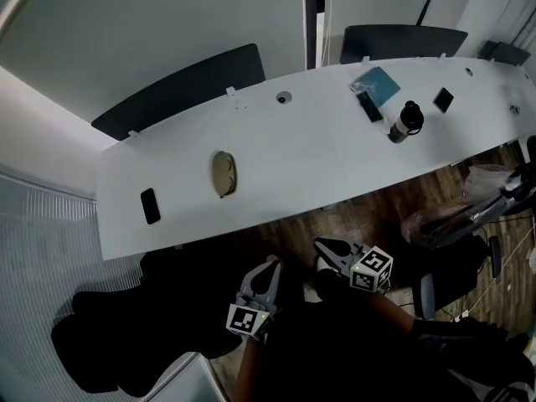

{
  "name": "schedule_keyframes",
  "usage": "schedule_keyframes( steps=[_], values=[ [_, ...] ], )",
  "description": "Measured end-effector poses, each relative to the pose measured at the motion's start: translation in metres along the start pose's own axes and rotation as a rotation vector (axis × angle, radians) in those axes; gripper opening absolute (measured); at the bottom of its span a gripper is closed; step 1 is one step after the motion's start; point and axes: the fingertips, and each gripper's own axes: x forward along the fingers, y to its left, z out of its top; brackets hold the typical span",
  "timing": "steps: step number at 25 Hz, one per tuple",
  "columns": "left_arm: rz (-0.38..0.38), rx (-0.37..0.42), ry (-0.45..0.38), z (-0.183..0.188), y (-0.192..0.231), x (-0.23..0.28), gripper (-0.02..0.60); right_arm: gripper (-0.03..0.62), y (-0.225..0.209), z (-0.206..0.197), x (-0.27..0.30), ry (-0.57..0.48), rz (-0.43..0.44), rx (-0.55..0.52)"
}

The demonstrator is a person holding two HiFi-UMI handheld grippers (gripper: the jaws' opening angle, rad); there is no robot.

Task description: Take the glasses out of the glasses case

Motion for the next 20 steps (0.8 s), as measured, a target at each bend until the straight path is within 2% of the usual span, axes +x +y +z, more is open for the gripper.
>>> schedule_keyframes(
  steps=[3,6,10,16,20],
  values=[
    [-0.024,0.017,-0.025,-0.003,0.024,-0.002,0.009,0.008,0.006,0.002,0.019,0.011,-0.022,-0.014],
    [-0.044,-0.002,-0.022,0.008,0.040,-0.002,0.009,0.008,0.015,0.004,0.038,0.022,-0.037,-0.034],
    [-0.068,0.013,-0.013,0.011,0.075,-0.005,0.009,0.008,0.024,0.010,0.077,0.032,-0.046,-0.068],
    [-0.062,-0.009,-0.015,0.024,0.119,-0.017,0.009,0.008,0.051,0.006,0.126,0.069,-0.033,-0.109],
    [-0.047,-0.021,0.011,0.018,0.143,-0.024,0.009,0.008,0.062,0.007,0.145,0.075,-0.030,-0.148]
  ],
)
